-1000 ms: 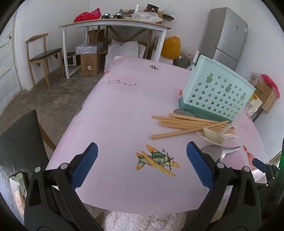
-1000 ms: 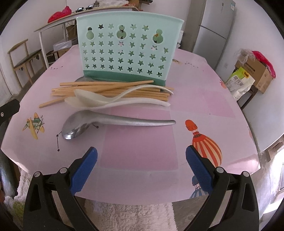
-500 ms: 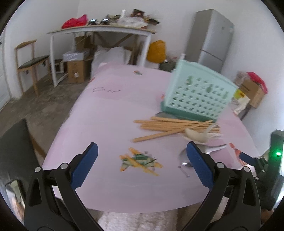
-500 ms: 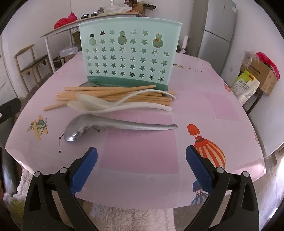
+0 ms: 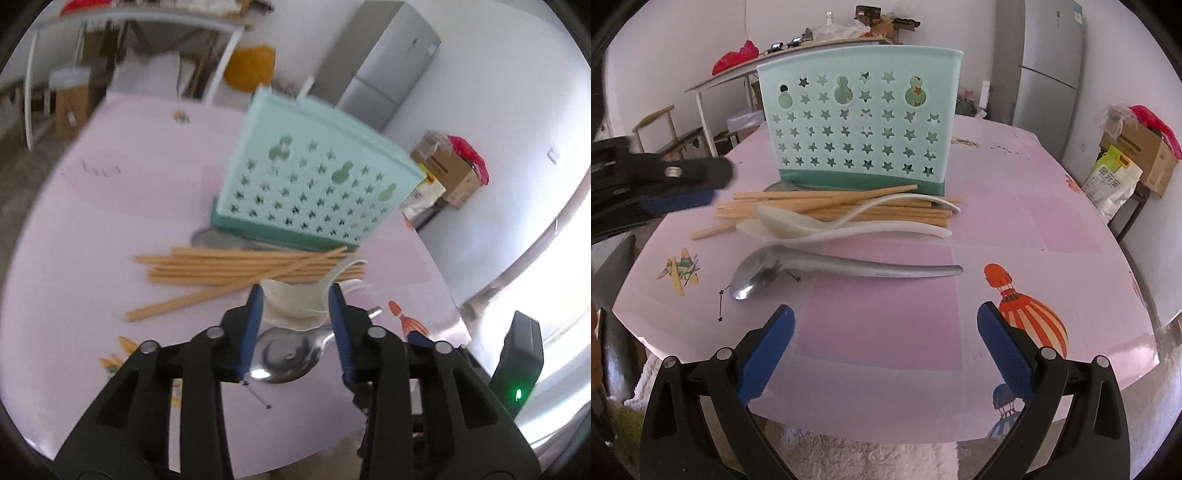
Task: Organize utensils
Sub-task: 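Close the left gripper on the white plastic spoon, then lift the white spoon with the left gripper while the right gripper grasps the silver spoon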
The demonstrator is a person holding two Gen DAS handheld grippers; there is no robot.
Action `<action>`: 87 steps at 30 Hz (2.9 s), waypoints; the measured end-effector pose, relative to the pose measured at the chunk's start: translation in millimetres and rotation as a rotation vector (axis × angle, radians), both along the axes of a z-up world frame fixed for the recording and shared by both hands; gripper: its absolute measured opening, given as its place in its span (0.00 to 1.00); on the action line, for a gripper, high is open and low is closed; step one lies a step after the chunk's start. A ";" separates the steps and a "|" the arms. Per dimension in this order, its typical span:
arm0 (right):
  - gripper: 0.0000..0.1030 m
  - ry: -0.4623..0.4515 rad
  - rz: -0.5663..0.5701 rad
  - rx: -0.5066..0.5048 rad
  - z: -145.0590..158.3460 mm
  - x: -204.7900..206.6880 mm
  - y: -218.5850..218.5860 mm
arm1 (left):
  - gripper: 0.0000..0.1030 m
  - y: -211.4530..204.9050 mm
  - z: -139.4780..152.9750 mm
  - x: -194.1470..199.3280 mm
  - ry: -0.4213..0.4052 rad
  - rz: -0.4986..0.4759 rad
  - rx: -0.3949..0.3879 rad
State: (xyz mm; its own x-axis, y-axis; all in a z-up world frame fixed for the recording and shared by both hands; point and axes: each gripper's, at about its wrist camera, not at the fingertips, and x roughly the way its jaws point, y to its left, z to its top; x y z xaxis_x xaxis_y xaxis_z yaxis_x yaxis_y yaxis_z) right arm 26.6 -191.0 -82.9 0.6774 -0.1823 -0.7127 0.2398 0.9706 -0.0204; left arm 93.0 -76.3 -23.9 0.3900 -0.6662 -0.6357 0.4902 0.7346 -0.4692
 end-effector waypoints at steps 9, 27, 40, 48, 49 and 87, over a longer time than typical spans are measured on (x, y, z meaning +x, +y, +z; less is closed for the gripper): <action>0.94 0.008 -0.024 0.057 -6.3 -0.1 -16.9 | 0.27 -22.2 -30.7 21.5 0.211 -0.010 0.047; 0.85 -0.026 -0.028 0.037 -2.0 -8.1 -22.8 | 0.03 -36.3 -33.5 20.8 0.159 0.050 0.119; 0.72 -0.060 0.064 -0.117 18.1 -20.4 2.5 | 0.03 7.5 16.0 -1.6 -0.005 0.104 -0.001; 0.48 0.011 0.289 -0.261 15.6 -8.8 21.4 | 0.03 55.9 25.9 -8.8 -0.064 0.175 -0.003; 0.44 0.028 0.325 -0.263 13.9 -6.4 22.7 | 0.03 58.9 24.8 -8.3 -0.063 0.180 -0.003; 0.04 0.064 0.744 -1.049 -27.4 -13.9 99.1 | 0.03 89.0 8.7 4.4 -0.083 0.216 -0.057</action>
